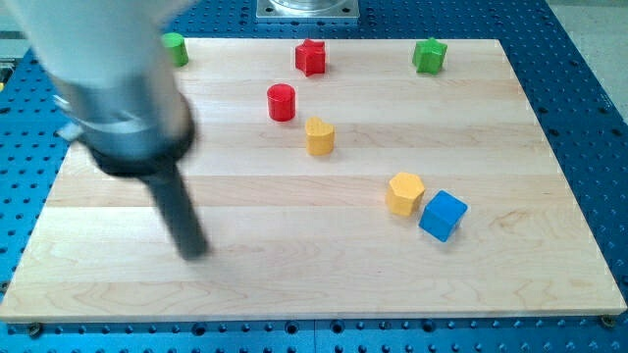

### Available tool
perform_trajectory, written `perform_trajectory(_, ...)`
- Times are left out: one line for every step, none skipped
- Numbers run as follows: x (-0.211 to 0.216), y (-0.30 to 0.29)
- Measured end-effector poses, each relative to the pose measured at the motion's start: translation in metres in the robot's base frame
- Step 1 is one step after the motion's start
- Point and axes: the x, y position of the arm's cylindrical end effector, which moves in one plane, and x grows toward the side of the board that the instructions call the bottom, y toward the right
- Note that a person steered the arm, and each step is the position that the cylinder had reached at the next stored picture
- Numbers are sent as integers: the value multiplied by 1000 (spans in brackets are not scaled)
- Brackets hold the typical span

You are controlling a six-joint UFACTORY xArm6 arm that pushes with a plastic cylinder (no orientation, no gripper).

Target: Push the cube to the right of the hexagon

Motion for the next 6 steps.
perform_trajectory(11,115)
perform_trajectory(-13,174)
perform_trajectory(-28,208)
perform_trajectory(-66,228)
perform_trajectory(-90,242)
perform_trajectory(-73,257)
